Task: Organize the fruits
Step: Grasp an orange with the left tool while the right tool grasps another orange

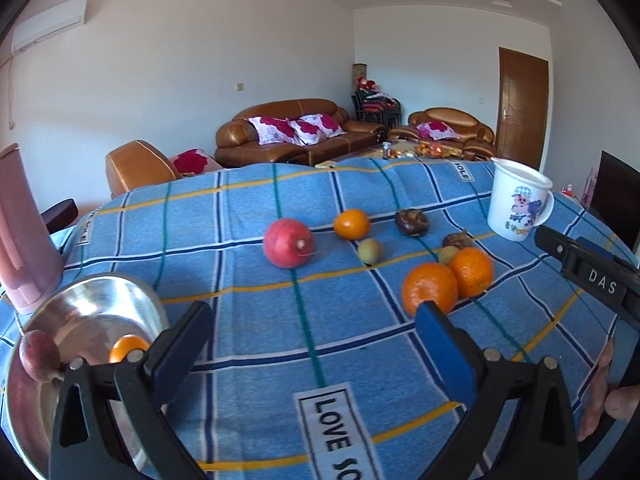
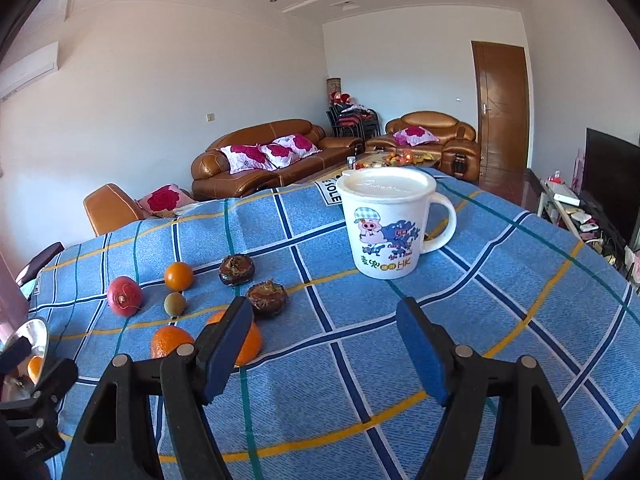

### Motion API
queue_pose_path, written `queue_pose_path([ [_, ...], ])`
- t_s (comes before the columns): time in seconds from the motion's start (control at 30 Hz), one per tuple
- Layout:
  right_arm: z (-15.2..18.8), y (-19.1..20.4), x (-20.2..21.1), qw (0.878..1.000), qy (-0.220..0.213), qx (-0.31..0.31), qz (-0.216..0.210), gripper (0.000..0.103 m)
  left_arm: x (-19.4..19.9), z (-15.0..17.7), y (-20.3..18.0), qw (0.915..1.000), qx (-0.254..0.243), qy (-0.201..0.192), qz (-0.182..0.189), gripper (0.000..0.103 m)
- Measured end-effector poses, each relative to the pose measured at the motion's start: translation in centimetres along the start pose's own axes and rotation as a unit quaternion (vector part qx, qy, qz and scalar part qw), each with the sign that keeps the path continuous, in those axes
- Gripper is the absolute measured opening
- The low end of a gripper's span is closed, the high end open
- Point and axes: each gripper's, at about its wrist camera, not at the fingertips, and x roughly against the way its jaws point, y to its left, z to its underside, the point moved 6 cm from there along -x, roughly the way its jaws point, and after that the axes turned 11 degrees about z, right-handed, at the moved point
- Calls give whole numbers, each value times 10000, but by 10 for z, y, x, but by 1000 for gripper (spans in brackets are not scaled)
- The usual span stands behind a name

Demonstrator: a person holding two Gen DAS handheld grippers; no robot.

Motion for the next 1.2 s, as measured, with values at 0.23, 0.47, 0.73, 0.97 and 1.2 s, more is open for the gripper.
queue_pose_path([
  [0.23,1,1,-2,9996,85,-65,-259,76,-42,-8,-31,9972,141,449,575,96],
  [0.47,1,-4,-10,9987,248,-281,-349,76,-79,-8,-53,9913,117,1019,820,79],
  [0.73,0,3,-15,9982,318,-199,-472,76,-102,1,-52,9816,445,1507,1082,48],
  [0.97,2,12,-18,9956,435,-191,-804,76,-73,-8,-25,9904,742,838,813,48],
  [1.2,4,34,-12,9958,340,355,-774,76,-27,-11,0,9997,118,146,-138,48],
])
